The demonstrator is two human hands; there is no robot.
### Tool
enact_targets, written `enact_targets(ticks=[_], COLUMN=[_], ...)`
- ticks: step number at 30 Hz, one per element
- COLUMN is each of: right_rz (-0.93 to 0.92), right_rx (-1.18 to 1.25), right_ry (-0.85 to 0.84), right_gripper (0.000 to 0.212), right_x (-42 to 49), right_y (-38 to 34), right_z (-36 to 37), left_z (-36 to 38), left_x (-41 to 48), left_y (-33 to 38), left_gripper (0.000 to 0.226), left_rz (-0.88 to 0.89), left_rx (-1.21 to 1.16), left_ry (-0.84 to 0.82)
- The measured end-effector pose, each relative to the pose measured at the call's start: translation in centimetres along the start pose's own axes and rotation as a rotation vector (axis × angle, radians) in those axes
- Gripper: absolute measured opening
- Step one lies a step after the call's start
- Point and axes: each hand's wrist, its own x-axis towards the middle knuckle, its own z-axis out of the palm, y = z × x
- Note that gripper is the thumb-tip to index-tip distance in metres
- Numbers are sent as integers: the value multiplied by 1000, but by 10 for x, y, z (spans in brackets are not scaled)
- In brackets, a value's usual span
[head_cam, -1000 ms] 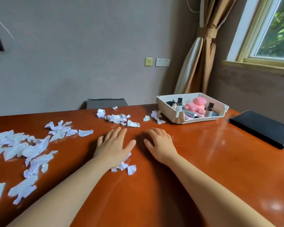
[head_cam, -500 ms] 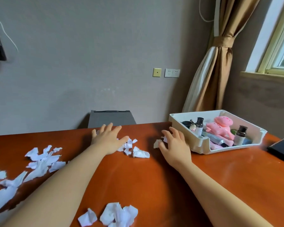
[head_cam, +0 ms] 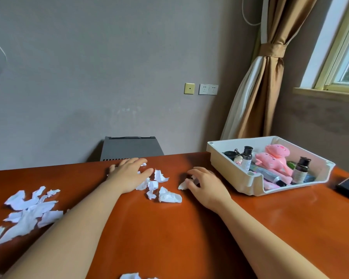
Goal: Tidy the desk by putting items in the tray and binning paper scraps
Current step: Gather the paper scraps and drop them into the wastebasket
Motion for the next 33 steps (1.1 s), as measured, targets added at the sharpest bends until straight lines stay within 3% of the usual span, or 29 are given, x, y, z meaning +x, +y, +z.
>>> enact_targets(ticks=[13, 16, 19, 28, 33], right_rz=[-129, -154, -185, -152, -114], right_rx=[171, 94, 45, 168, 241], right_ry=[-84, -109, -104, -35, -65], right_gripper=[40, 47, 45, 18, 35], right_x=[-65, -79, -86, -88, -85], right_y=[-40, -50, -57, -55, -58], right_z=[-3, -4, -3, 1, -3], left_z=[-8, -13, -17, -16, -15], left_x=[-108, -129, -142, -160, -162], left_y=[14, 18, 18, 15, 18], left_gripper=[38, 37, 40, 79, 64], left_rz=[227, 220, 211, -36, 111], left_rx=[-177, -210, -33, 262, 24], left_ry=[-52, -62, -44, 75, 57])
